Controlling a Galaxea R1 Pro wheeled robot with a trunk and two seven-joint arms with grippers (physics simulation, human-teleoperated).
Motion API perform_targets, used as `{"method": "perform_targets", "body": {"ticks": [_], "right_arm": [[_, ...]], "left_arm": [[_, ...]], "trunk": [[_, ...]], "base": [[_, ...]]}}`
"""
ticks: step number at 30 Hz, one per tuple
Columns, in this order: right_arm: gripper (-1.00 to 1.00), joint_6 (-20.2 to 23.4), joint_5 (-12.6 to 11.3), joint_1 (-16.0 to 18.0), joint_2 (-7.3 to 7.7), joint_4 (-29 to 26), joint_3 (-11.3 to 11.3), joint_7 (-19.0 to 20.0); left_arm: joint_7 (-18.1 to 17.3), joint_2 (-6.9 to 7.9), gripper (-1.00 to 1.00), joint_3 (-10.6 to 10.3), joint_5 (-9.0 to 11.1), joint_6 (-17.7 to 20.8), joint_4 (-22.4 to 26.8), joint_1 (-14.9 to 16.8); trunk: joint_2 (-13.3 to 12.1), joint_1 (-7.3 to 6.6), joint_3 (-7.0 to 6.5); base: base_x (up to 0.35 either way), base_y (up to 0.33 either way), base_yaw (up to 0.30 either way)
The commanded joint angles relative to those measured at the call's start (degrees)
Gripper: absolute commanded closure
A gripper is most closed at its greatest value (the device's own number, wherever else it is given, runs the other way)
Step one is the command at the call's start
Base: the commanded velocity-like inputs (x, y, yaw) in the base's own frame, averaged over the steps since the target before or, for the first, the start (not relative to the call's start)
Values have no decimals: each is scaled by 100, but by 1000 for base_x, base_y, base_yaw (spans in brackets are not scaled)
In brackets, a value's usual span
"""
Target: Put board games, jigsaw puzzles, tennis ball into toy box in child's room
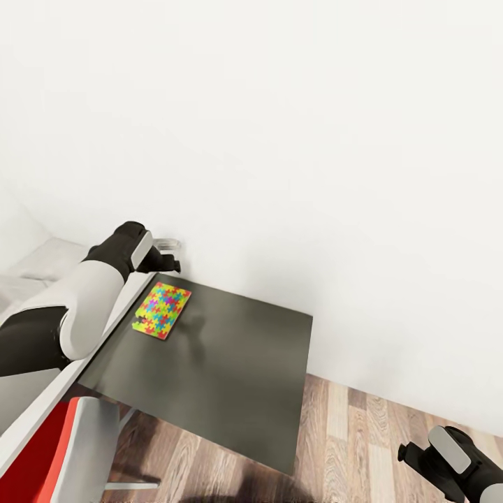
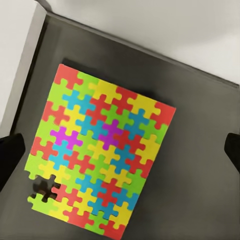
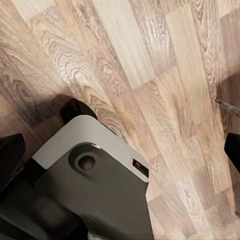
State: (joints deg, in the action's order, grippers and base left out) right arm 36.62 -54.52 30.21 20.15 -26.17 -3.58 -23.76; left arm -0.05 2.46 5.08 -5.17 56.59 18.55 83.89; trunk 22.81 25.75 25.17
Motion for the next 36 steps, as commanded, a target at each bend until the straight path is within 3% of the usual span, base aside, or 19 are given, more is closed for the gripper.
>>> {"method": "perform_targets", "body": {"ticks": [1,20,28,36], "right_arm": [[-100,11,-59,2,7,-11,-37,-50],[-100,14,-57,2,7,-11,-38,-50],[-100,19,-57,2,7,-11,-38,-50],[-100,18,-59,2,7,-11,-38,-50]], "left_arm": [[-20,3,-100,47,-48,19,-10,5],[-87,97,-100,51,-12,19,-28,5],[-430,162,-100,46,-23,25,-22,5],[-534,174,-100,43,-27,48,-18,5]], "trunk": [[11,3,19],[11,3,198],[11,3,273],[11,3,348]], "base": [[0,0,0],[0,0,0],[0,0,0],[0,0,0]]}}
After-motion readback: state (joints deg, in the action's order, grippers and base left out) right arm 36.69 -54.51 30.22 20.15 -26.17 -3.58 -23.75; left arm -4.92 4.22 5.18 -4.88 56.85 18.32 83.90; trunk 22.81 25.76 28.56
